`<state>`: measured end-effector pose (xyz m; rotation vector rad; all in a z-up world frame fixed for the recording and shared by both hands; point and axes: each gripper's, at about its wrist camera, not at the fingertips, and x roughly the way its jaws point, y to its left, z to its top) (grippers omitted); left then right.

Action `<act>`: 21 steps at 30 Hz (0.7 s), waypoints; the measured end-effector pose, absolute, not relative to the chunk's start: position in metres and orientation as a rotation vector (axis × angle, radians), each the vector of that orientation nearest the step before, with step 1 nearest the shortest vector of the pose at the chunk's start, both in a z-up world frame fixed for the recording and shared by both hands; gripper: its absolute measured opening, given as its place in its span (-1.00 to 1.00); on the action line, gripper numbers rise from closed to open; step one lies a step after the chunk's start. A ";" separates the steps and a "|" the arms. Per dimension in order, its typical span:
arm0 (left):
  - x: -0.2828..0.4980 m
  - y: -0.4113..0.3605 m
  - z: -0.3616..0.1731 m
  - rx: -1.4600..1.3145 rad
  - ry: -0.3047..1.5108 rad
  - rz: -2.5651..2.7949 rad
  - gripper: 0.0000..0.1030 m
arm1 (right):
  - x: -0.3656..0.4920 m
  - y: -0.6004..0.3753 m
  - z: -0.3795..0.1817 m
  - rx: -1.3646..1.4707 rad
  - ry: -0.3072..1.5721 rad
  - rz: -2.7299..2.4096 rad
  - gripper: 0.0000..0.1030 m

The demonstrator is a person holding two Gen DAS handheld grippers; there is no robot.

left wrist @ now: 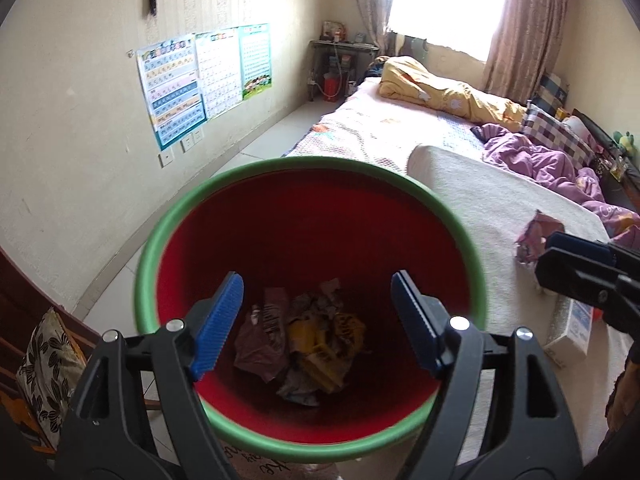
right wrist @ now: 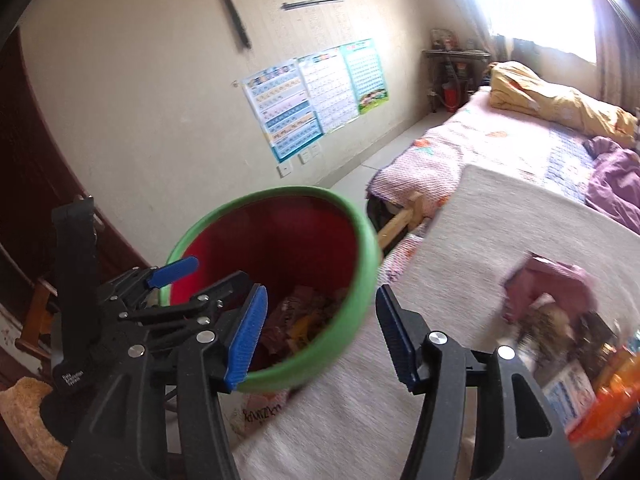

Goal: Collect trash
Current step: 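Move both tools back to the pile, left toward the milk carton, right toward the orange chip bag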

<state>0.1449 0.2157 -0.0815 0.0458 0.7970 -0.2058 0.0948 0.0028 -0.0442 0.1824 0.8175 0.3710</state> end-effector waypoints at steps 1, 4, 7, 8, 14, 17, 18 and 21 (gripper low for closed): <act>0.144 0.209 -0.081 0.051 0.795 -0.220 0.43 | 0.089 -0.008 -0.044 0.192 0.815 0.347 0.08; 0.139 0.180 -0.080 0.070 0.795 -0.279 0.54 | 0.071 -0.043 -0.042 0.218 0.807 0.265 0.08; 0.129 0.143 -0.085 0.104 0.784 -0.330 0.72 | 0.052 -0.081 -0.042 0.248 0.799 0.181 0.08; 0.124 0.129 -0.088 0.118 0.781 -0.339 0.73 | 0.045 -0.093 -0.043 0.256 0.798 0.152 0.08; 0.097 0.087 -0.118 0.177 0.767 -0.336 0.76 | 0.014 -0.166 -0.054 0.322 0.827 0.021 0.08; 0.093 0.084 -0.122 0.211 0.749 -0.306 0.79 | 0.006 -0.191 -0.058 0.358 0.838 0.005 0.10; 0.094 0.085 -0.122 0.212 0.753 -0.297 0.80 | 0.001 -0.199 -0.058 0.361 0.835 0.003 0.10; 0.097 0.085 -0.125 0.222 0.781 -0.239 0.89 | -0.007 -0.210 -0.052 0.347 0.807 0.018 0.10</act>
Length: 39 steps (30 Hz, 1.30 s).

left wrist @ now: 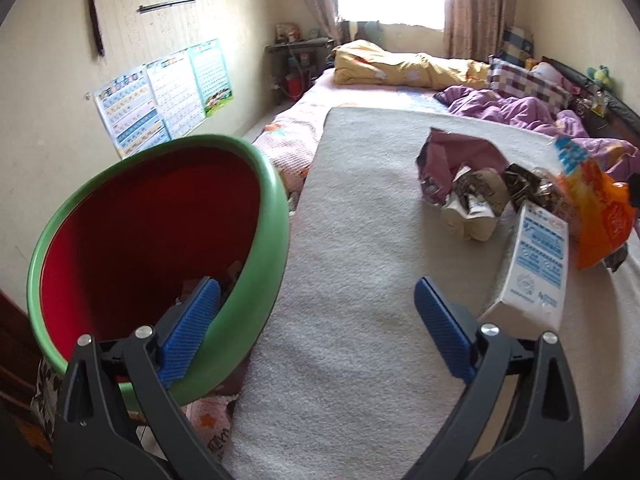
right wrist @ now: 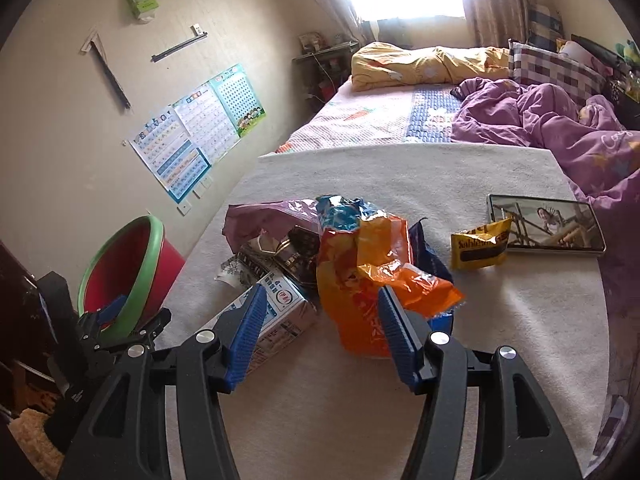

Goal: Collect trash
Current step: 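Move both tools back to the pile, left toward the milk carton, right toward the orange chip bag, then grasp the white milk carton with the left tool while the right tool grasps the orange chip bag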

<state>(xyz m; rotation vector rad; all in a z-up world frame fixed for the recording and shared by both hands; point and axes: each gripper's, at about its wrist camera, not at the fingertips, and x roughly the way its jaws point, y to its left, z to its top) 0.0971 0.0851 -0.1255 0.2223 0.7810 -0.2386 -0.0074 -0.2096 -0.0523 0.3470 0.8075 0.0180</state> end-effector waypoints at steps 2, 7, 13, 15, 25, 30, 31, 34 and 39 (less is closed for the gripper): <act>0.099 0.083 -0.131 0.252 0.798 -0.183 0.89 | -0.011 -0.214 -0.046 0.312 0.779 0.036 0.10; 0.108 0.092 -0.137 0.260 0.836 -0.104 0.89 | 0.001 -0.229 -0.051 0.280 0.805 0.019 0.10; 0.111 0.095 -0.140 0.297 0.859 -0.070 0.89 | 0.025 -0.234 -0.079 0.256 0.910 0.020 0.11; 0.108 0.100 -0.130 0.249 0.853 -0.037 0.87 | 0.028 -0.234 -0.089 0.265 0.937 0.027 0.11; 0.058 0.029 -0.071 0.260 0.733 -0.370 0.77 | 0.017 -0.229 -0.086 0.324 0.879 0.139 -0.29; 0.052 -0.014 -0.085 0.305 0.808 -0.534 0.70 | 0.007 -0.227 -0.067 0.317 0.837 0.155 -0.29; 0.055 -0.022 -0.089 0.304 0.826 -0.555 0.67 | 0.004 -0.229 -0.065 0.323 0.833 0.153 -0.29; 0.072 -0.032 -0.104 0.254 0.927 -0.612 0.49 | 0.000 -0.234 -0.061 0.334 0.830 0.146 -0.28; 0.088 -0.038 -0.132 0.220 1.035 -0.603 0.29 | -0.006 -0.241 -0.061 0.350 0.839 0.139 -0.28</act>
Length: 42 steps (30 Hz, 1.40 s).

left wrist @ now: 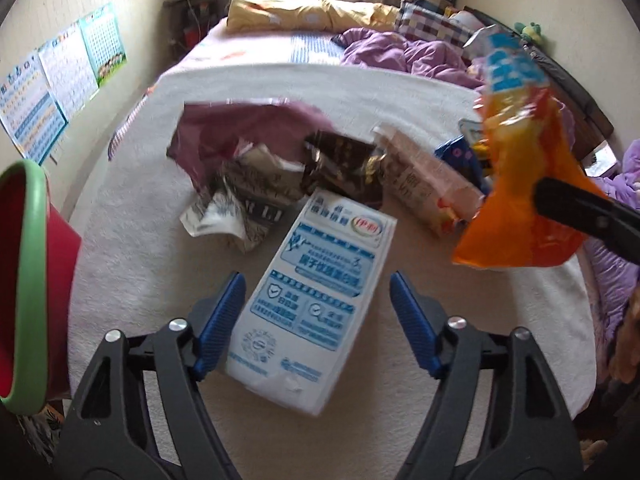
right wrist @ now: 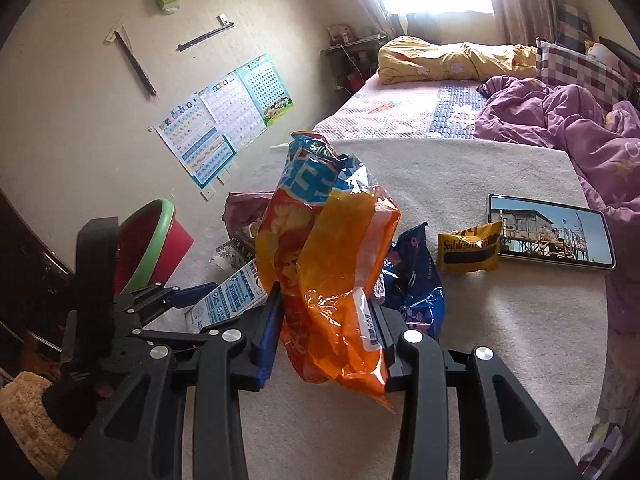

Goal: Collect trash
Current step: 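Grasp the white milk carton with the left tool while the right tool grasps the orange chip bag, then carry the milk carton and orange chip bag over the red bucket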

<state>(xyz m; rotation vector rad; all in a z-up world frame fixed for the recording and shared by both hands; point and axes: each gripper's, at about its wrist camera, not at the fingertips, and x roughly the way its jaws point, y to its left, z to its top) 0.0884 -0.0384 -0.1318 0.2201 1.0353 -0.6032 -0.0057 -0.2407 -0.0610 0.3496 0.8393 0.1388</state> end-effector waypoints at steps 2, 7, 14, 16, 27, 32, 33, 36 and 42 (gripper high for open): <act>0.091 -0.038 -0.140 0.203 1.063 -0.605 0.01 | -0.007 -0.241 -0.062 0.352 0.842 0.141 -0.28; 0.083 -0.035 -0.135 0.177 1.049 -0.602 0.00 | -0.008 -0.235 -0.062 0.354 0.842 0.159 -0.28; 0.060 -0.017 -0.110 0.183 0.939 -0.479 -0.01 | -0.003 -0.221 -0.061 0.342 0.840 0.203 -0.28; 0.058 -0.008 -0.107 0.162 0.936 -0.449 -0.01 | -0.002 -0.216 -0.061 0.337 0.842 0.213 -0.28; 0.057 0.018 -0.095 0.123 0.927 -0.413 -0.01 | 0.003 -0.193 -0.060 0.314 0.848 0.246 -0.28; 0.054 0.022 -0.092 0.121 0.913 -0.409 -0.01 | 0.007 -0.178 -0.060 0.294 0.855 0.274 -0.28; 0.055 0.024 -0.092 0.118 0.912 -0.403 -0.01 | 0.008 -0.174 -0.060 0.290 0.857 0.278 -0.28; 0.057 0.035 -0.089 0.107 0.902 -0.381 -0.01 | 0.009 -0.167 -0.062 0.281 0.865 0.287 -0.28; 0.062 0.051 -0.085 0.091 0.886 -0.347 0.00 | 0.013 -0.153 -0.064 0.267 0.878 0.305 -0.28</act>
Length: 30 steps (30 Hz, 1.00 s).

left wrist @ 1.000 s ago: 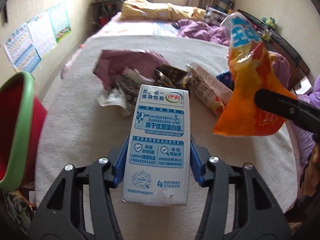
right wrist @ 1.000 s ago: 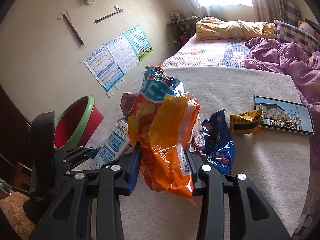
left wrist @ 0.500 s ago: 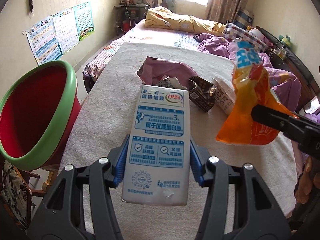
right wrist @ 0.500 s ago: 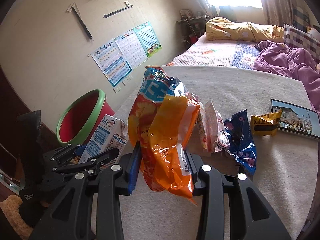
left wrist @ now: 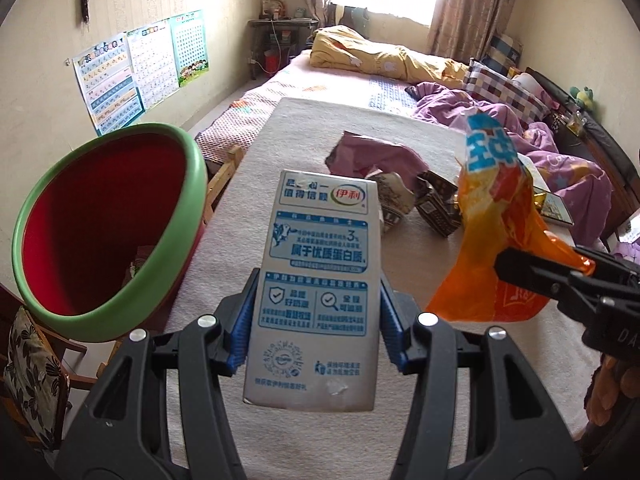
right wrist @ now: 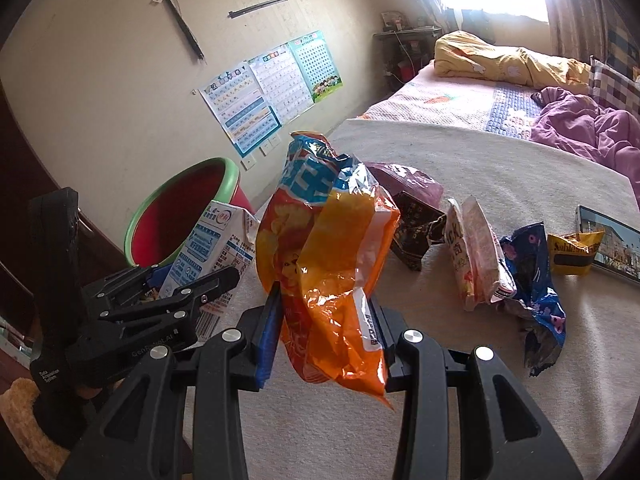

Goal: Collect trash
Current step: 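Carry the milk carton and orange chip bag over the red bucket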

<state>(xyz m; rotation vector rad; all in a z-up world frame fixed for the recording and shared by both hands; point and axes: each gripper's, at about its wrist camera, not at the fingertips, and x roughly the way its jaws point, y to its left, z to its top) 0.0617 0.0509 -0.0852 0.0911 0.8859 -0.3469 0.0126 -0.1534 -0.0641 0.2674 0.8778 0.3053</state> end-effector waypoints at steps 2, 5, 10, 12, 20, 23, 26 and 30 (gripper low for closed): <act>0.062 0.056 -0.086 0.088 0.884 -0.340 0.00 | 0.014 -0.149 -0.065 0.265 0.881 0.309 -0.28; 0.063 0.064 -0.087 0.083 0.887 -0.336 0.00 | 0.015 -0.143 -0.066 0.262 0.889 0.316 -0.27; 0.064 0.075 -0.084 0.077 0.878 -0.333 0.00 | 0.018 -0.132 -0.067 0.253 0.895 0.326 -0.27; 0.066 0.079 -0.082 0.074 0.872 -0.330 0.00 | 0.019 -0.128 -0.067 0.249 0.896 0.328 -0.27; 0.068 0.095 -0.081 0.065 0.863 -0.329 0.00 | 0.023 -0.115 -0.068 0.234 0.900 0.329 -0.27; 0.069 0.097 -0.083 0.070 0.863 -0.340 0.00 | 0.025 -0.110 -0.069 0.233 0.909 0.324 -0.27; 0.071 0.098 -0.082 0.074 0.860 -0.352 0.00 | 0.026 -0.107 -0.070 0.230 0.917 0.318 -0.27; 0.076 0.104 -0.079 0.081 0.847 -0.354 0.00 | 0.029 -0.099 -0.068 0.227 0.909 0.312 -0.27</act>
